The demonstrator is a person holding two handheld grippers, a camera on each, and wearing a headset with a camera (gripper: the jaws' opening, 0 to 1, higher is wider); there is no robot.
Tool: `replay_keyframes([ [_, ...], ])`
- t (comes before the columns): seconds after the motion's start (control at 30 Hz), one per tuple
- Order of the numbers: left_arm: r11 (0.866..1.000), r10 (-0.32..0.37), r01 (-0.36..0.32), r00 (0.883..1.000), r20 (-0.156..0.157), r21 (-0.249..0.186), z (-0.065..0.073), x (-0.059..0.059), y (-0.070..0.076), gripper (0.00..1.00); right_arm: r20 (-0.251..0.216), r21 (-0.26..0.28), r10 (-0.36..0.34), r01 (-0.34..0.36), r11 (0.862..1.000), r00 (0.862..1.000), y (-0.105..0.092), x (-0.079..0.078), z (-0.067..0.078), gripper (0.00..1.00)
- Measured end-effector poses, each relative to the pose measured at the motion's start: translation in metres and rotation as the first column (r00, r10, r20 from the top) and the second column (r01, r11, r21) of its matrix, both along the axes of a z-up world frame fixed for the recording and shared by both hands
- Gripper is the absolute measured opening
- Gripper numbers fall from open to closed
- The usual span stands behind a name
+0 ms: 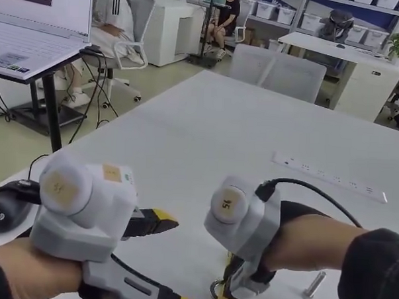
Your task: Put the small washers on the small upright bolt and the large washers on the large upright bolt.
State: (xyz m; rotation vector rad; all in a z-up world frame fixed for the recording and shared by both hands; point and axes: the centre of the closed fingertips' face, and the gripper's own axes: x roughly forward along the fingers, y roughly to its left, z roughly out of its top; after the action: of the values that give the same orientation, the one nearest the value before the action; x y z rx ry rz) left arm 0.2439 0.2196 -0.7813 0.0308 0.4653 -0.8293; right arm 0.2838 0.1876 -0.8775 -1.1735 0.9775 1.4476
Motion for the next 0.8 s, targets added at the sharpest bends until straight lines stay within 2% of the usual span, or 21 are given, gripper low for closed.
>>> replay_keyframes([
  [0.5, 1.000, -0.005, 0.005, 1.000, 0.005, -0.004, 0.002, 0.001, 0.001, 0.92, 0.012, -0.019, -0.021, 0.022, 1.000, 1.000, -0.021, 0.005, 0.014, 0.23],
  [0.8, 1.000, -0.010, 0.010, 1.000, 0.005, -0.001, 0.001, 0.002, 0.001, 0.92, 0.023, -0.026, -0.052, 0.053, 0.998, 0.998, -0.034, 0.016, 0.021, 0.23],
])
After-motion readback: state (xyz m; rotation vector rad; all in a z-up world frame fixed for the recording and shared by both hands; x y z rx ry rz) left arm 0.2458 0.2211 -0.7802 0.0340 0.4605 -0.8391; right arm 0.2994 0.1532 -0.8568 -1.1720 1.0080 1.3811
